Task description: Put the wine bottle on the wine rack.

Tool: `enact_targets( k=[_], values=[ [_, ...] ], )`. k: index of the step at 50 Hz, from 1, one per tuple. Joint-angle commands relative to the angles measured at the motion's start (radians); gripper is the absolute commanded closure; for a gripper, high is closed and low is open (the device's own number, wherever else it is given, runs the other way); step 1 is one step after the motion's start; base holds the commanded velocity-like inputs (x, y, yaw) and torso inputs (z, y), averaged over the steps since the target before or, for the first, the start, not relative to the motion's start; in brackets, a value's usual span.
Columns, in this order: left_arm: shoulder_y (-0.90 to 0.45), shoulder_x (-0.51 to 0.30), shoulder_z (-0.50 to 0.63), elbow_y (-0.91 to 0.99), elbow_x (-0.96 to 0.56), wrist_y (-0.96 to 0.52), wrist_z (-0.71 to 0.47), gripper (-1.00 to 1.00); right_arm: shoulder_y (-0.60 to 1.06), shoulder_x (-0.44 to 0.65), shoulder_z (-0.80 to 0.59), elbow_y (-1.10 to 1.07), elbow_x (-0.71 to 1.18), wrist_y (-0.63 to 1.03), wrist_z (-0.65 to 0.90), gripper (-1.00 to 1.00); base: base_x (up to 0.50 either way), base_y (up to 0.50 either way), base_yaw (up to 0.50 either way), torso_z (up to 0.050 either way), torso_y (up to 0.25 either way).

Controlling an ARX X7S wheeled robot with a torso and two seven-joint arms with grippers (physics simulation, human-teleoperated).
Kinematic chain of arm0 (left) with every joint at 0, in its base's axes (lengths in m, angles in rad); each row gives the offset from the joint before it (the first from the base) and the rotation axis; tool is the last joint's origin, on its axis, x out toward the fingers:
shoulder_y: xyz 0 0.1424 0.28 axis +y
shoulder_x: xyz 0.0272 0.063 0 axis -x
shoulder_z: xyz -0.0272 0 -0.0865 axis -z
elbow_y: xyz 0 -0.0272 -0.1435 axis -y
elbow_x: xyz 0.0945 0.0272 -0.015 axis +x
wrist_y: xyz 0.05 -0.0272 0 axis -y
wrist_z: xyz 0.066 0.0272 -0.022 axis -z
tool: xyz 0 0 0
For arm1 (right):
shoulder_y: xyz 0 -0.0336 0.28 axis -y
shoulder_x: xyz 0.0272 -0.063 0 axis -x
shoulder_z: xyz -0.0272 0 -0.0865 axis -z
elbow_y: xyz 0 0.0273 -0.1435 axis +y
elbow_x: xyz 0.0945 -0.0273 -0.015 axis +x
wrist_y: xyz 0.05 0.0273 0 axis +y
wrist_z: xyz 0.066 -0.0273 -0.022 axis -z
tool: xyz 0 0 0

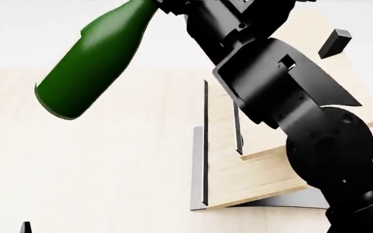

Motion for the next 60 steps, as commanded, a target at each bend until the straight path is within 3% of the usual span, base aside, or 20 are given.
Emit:
enact_targets(
  k=[1, 34, 60],
  values=[
    [-0.004, -0.001, 0.002, -0.001, -0.002, -0.004, -0.001, -1.00, -0.026, 0.037, 0.121, 0.019, 0.083, -0.058, 0.076, 1.00, 0.00, 0.00, 0.00, 0.000, 0.000],
    [-0.010, -0.005, 0.006, -0.004, -0.001, -0.011, -0.009, -1.00, -0.131, 0.205, 0.318, 0.011, 0.244, -0.143, 0.148, 1.00, 0.00, 0.00, 0.00, 0.000, 0.001],
    [-0.023, -0.007, 0.013, -0.008, -0.003, -0.022, -0.008, -1.00, -0.151, 0.294, 0.339, -0.022, 0.245, -0.128, 0.197, 1.00, 0.00, 0.00, 0.00, 0.000, 0.001]
  ],
)
